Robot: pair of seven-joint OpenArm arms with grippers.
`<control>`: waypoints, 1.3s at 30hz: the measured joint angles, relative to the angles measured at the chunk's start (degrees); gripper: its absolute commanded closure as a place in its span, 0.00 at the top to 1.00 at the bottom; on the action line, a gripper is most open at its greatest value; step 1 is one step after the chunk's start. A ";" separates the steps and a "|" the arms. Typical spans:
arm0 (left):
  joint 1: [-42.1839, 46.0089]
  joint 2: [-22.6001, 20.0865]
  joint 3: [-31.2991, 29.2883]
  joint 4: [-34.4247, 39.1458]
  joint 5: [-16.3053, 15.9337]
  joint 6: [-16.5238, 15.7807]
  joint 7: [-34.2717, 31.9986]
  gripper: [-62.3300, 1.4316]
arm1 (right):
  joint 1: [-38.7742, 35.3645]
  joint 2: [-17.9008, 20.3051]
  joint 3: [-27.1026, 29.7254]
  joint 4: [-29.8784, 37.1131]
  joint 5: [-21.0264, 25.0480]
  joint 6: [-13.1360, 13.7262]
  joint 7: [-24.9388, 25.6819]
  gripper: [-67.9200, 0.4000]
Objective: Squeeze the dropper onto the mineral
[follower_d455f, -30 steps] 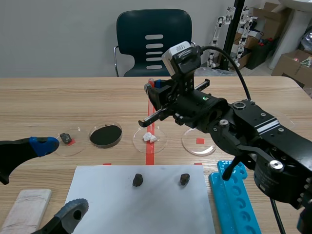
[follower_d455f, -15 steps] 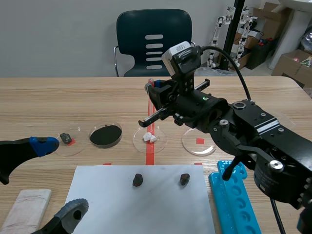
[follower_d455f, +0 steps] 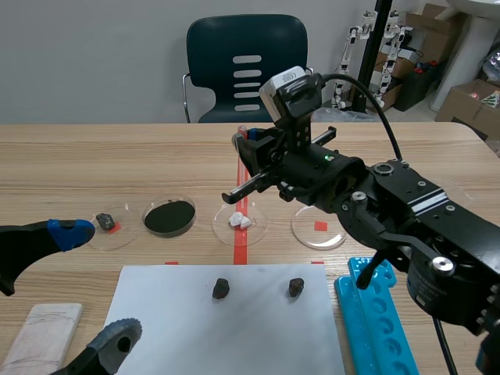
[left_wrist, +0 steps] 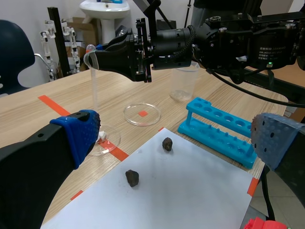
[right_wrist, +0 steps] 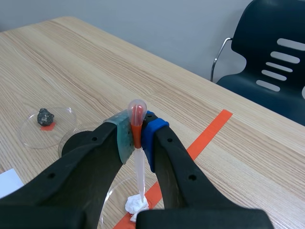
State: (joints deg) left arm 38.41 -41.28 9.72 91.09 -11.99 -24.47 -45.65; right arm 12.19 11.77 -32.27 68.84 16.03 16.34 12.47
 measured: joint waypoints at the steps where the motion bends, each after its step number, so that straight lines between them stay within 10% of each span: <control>1: 0.00 0.00 0.00 0.00 0.00 0.00 0.00 1.00 | 0.00 0.00 0.00 0.00 0.00 0.00 0.00 0.02; 30: 0.00 0.00 0.00 0.00 0.00 0.00 0.00 1.00 | 0.00 0.24 0.00 0.61 0.00 0.00 -0.09 0.04; 39: 0.00 0.00 0.00 0.00 0.02 0.00 0.02 1.00 | -2.40 3.58 0.59 11.17 0.02 0.02 -2.51 0.04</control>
State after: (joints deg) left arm 38.41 -41.28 9.72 91.09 -11.97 -24.47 -45.63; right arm 9.78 15.35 -31.68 80.01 16.05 16.36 9.96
